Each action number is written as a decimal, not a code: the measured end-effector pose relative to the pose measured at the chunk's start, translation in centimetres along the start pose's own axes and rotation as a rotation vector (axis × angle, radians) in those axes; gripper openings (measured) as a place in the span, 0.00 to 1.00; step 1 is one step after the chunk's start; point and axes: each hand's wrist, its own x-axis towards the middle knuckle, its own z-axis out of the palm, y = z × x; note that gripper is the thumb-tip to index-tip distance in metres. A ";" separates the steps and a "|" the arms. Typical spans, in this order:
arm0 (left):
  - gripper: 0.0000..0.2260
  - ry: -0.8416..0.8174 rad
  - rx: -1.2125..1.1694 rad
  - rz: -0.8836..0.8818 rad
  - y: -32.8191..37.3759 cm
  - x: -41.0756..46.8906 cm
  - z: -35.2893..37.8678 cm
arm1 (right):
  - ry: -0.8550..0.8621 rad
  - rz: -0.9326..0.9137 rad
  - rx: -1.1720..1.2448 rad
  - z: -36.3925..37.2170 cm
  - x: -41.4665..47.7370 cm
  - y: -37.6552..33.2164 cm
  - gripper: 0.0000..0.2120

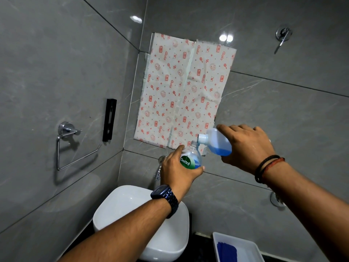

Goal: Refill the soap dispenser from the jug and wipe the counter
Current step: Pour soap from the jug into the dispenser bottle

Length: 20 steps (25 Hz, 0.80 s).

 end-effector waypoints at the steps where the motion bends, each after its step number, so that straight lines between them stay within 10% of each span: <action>1: 0.40 0.001 0.000 0.001 0.0 0.0 0.0 | 0.000 0.001 0.000 0.0 0.0 0.0 0.37; 20: 0.40 0.004 -0.010 0.004 0.0 0.1 0.4 | -0.014 0.009 -0.005 -0.5 -0.1 0.1 0.37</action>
